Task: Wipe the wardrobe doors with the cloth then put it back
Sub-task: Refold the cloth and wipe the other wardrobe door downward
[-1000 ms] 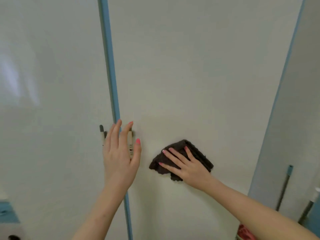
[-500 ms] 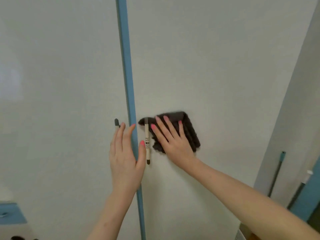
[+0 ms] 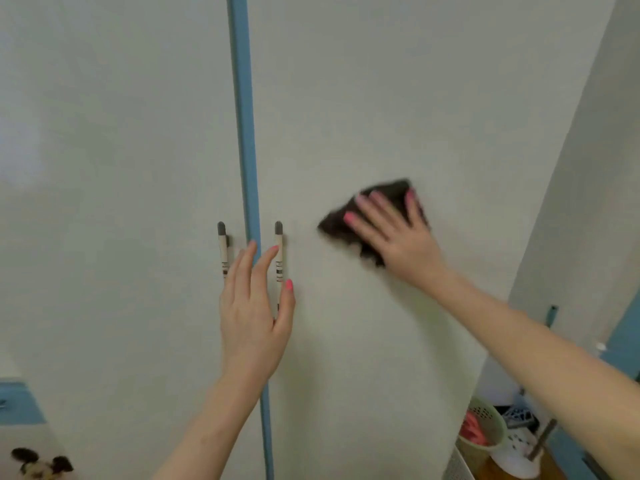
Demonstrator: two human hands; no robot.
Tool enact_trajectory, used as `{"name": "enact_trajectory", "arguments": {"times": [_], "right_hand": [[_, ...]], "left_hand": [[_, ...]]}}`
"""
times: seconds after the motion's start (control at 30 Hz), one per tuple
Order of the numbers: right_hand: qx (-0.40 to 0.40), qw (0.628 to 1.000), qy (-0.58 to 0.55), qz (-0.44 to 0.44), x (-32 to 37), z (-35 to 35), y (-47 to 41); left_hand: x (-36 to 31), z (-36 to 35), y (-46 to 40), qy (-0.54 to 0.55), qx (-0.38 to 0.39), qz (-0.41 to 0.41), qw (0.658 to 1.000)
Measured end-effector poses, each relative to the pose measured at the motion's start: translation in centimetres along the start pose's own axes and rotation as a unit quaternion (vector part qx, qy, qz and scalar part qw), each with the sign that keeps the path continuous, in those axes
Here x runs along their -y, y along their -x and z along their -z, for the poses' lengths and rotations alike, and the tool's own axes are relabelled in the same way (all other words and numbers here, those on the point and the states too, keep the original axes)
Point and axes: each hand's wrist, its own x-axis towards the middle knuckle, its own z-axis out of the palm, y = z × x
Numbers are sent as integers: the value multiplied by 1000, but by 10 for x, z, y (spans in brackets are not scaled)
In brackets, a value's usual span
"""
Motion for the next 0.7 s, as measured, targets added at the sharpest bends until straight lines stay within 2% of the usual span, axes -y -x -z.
{"name": "enact_trajectory", "arguments": {"times": [0.1, 0.17, 0.23, 0.3, 0.37, 0.43, 0.53, 0.7], "right_hand": [[-4, 988, 2, -157, -55, 18, -4], [-12, 980, -22, -199, -55, 18, 16], [19, 989, -40, -138, -34, 11, 59], [85, 995, -45, -9, -9, 4, 117], [151, 981, -10, 122, -2, 1, 177], [188, 965, 18, 184, -10, 1, 212], [168, 969, 21, 180, -45, 11, 214], [28, 999, 26, 0, -143, 28, 140]], "left_hand": [[-25, -18, 2, 8, 1, -15, 1000], [-45, -31, 4, 20, 0, -18, 1000], [-61, -44, 3, 26, 1, -15, 1000], [-71, -57, 3, 16, 3, -17, 1000], [-80, -67, 3, 0, 5, -18, 1000], [-84, -74, 2, -14, 2, -14, 1000], [-90, -81, 2, -24, -11, 2, 1000], [-89, -86, 5, -49, -32, 5, 998]]}}
